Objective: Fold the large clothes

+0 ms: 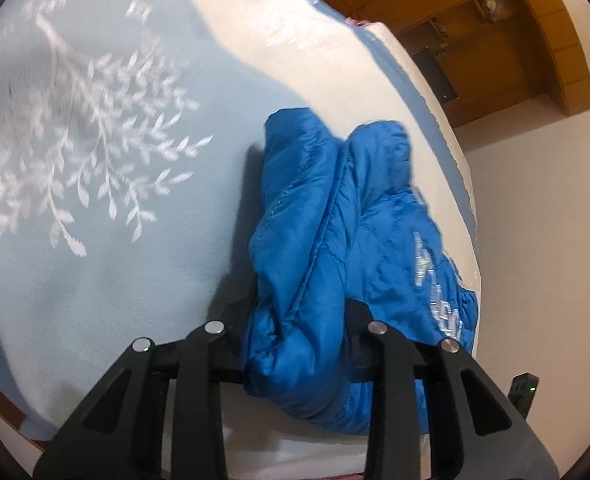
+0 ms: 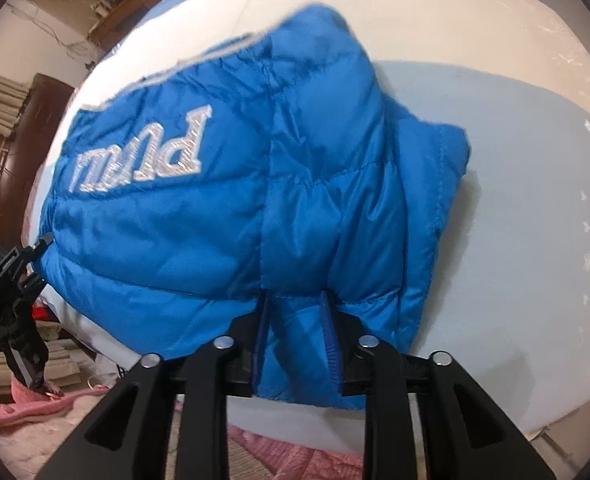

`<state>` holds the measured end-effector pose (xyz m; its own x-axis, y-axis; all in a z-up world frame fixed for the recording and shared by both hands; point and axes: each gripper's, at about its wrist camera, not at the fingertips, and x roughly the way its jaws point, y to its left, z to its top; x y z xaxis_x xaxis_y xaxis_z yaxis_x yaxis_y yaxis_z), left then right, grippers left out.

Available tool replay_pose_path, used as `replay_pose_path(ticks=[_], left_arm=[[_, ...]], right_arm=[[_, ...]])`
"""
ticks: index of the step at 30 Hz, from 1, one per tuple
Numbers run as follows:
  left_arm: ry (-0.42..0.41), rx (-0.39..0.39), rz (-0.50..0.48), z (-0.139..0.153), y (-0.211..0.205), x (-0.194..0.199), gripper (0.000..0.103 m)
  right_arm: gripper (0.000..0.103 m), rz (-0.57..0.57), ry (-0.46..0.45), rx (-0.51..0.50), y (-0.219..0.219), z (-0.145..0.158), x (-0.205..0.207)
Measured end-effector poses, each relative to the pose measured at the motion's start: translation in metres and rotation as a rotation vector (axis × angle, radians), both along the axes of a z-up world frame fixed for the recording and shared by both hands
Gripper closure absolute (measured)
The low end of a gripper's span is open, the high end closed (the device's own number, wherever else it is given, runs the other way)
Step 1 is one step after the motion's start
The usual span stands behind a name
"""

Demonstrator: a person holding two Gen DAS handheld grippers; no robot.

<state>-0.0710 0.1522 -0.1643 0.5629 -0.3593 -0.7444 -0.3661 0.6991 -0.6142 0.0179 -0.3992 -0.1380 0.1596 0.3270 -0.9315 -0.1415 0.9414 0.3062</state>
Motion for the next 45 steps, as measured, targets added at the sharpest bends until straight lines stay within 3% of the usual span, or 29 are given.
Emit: replay_pose_path(ticks=[4,10,18,22,29,45], left_arm=[[-0.051,0.088,-0.035,0.037,-0.02,0.003,0.073],[-0.14,0.175,-0.103,0.089,-0.059,0.01,0.074],[-0.249,0.334,-0.316,0.137,-0.156,0.016,0.074],[-0.245,0.401,-0.372,0.135,-0.188,0.025,0.074],[-0.244,0.418,-0.476,0.125,-0.228,0.037,0.074],[-0.099,0.342,-0.655,0.048,-0.274,0.066,0.069]], right_arm=[[0.066,0.02,-0.092,-0.01,-0.007,0.034,-0.006],[0.066,0.001,-0.122,0.002,-0.026,0.056,-0.01],[0.066,0.001,-0.148,0.021,-0.03,0.067,-0.012],[0.066,0.012,-0.143,0.032,-0.031,0.065,-0.012],[0.066,0.004,-0.144,0.04,-0.041,0.063,-0.014],[0.066,-0.01,-0.116,0.03,-0.047,0.05,-0.017]])
